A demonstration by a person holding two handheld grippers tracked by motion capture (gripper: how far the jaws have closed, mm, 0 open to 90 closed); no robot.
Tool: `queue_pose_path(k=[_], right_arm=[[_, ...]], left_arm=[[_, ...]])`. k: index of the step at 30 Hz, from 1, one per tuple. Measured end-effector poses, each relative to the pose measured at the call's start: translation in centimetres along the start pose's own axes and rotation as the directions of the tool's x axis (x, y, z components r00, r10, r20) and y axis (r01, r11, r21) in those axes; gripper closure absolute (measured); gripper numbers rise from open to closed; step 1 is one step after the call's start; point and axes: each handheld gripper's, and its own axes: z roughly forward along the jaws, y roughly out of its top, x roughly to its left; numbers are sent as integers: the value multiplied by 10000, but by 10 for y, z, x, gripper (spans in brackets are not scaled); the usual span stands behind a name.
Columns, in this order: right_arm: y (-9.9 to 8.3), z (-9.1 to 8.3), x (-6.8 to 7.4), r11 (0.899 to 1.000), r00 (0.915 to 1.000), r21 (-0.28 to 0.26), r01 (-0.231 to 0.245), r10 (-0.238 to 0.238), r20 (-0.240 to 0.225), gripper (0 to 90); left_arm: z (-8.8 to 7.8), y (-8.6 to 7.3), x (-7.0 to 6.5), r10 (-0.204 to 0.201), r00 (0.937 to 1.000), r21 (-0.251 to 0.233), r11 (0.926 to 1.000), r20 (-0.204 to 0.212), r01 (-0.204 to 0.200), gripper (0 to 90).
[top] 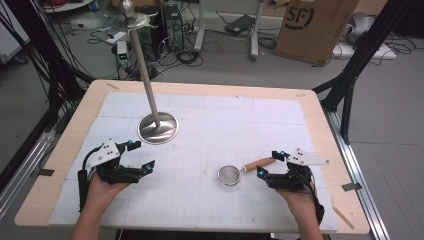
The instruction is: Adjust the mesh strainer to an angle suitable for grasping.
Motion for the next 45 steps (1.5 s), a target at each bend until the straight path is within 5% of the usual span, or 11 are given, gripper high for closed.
queue_pose_path(k=[26, 30, 37, 45], right_arm=[[-6, -2, -4, 9998, 9999, 108, -170, 170, 6, 195], [-7, -2, -3, 9992, 9992, 267, -309, 316, -243, 420], [-9, -2, -2, 9982, 9995, 535, -268, 277, -156, 551], [-19, 1, -7, 9891, 9977, 1333, -630, 589, 345, 825]], left_arm=[[1, 0, -2, -21, 9999, -12, 10000, 147, 21, 146], [0, 0, -2, -50, 9999, -48, 10000, 139, 51, 146], [2, 1, -6, 170, 9995, 47, 9998, 267, -172, 146], [3, 0, -6, 190, 9995, 109, 9998, 262, -192, 147]])
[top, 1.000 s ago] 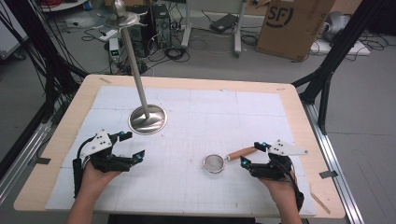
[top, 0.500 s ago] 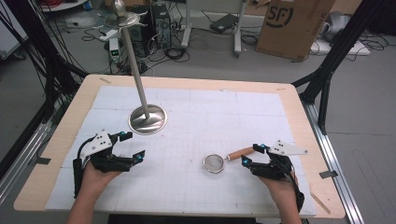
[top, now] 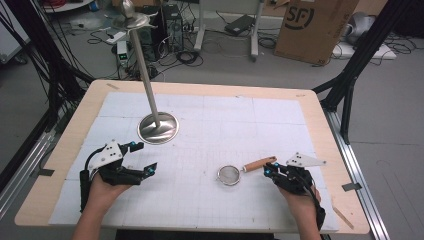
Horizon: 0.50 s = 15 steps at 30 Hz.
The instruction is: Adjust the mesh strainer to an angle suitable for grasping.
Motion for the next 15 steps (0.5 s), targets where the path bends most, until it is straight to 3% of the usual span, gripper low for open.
queue_pose_path(k=[4, 15], right_arm=[[-4, 3, -2, 9994, 9992, 324, -81, 68, 406, 890], [-4, 13, -9, 9961, 9942, 858, -206, 113, 1074, 891]], left_arm=[[0, -1, 0, 86, 10000, 83, 9999, -38, -86, 150], [-1, 0, 0, -44, 10000, 39, 10000, -82, 44, 151]])
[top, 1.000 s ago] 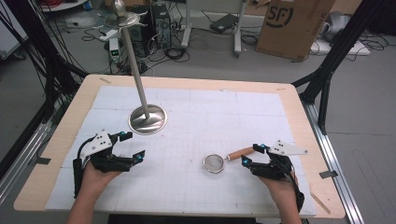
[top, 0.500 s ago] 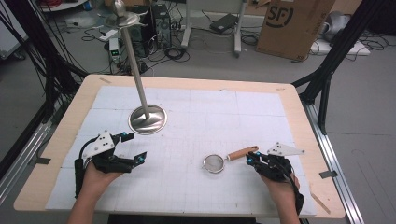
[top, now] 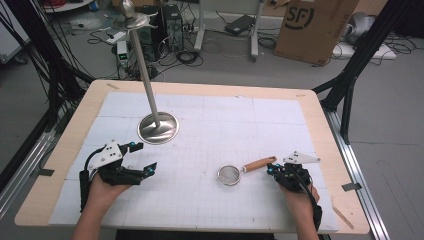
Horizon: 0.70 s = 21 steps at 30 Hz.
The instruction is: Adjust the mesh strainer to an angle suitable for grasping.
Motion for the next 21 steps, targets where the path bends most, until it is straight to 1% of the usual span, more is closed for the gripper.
queue_pose_path(k=[4, 6, 10, 13, 14, 17, 19, 21], right_arm=[[5, 5, -1, 10000, 9994, 73, -54, 52, 351, 892], [7, 9, -1, 9997, 9985, 241, 5, -18, 552, 892], [11, 14, -3, 9995, 9983, 307, -116, 98, 578, 892], [12, 18, -5, 9992, 9980, 381, -112, 88, 629, 892], [12, 20, -6, 9989, 9975, 443, -170, 139, 689, 892], [13, 23, -9, 9987, 9976, 417, -308, 281, 633, 892], [14, 24, -9, 9987, 9976, 394, -315, 290, 625, 892], [17, 27, -9, 9986, 9979, 482, -235, 205, 606, 892]], left_arm=[[0, 0, 0, -41, 10000, -62, 10000, 32, 41, 151], [0, 0, 0, -11, 10000, -68, 10000, 54, 11, 151], [-1, 1, 0, -5, 10000, -79, 10000, 76, 6, 151], [0, 0, 0, -26, 10000, -71, 10000, 62, 27, 151], [0, 0, 0, -24, 10000, -75, 10000, 61, 25, 151], [-1, 1, -1, -29, 10000, -69, 10000, 87, 30, 151], [-1, 1, -1, -41, 9999, -84, 10000, 94, 42, 151], [0, 1, -1, -33, 10000, -78, 10000, 90, 34, 151]])
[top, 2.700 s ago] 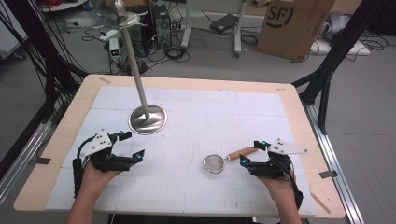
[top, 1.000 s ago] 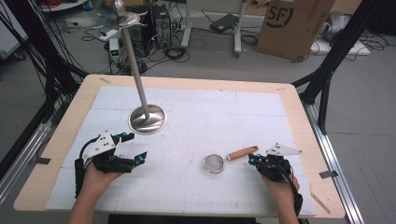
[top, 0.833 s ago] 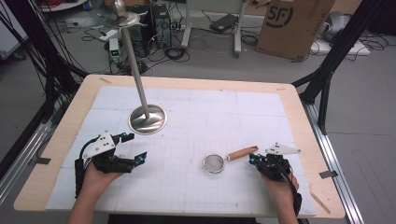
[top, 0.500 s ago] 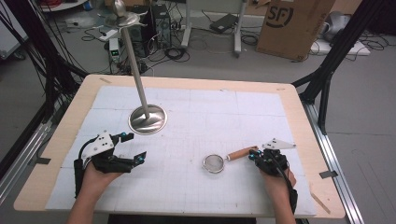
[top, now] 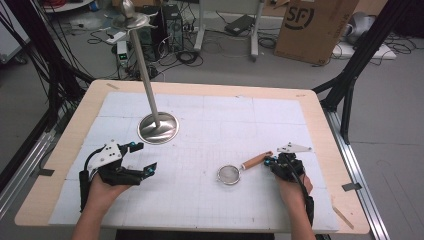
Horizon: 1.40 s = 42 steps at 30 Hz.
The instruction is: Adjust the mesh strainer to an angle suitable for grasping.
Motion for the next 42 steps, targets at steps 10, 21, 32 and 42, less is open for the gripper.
queue_pose_path(k=[10, 21, 32, 42], right_arm=[[16, 13, 4, 9997, 9997, 137, 222, -220, -132, 892], [37, 22, 23, 9968, 9956, 119, 793, -786, -512, 892], [50, 21, 65, 9865, 9705, -248, 1617, -1635, -1769, 892], [44, 34, 74, 9771, 9605, 669, 2020, -1843, -2086, 892]], left_arm=[[0, 0, -1, -36, 10000, -15, 10000, 32, 37, 151], [0, 0, 0, -33, 10000, -38, 10000, 41, 34, 151], [0, 0, -1, -44, 10000, -60, 10000, 69, 44, 151], [-1, 0, 0, -71, 9999, -63, 10000, 90, 71, 151]])
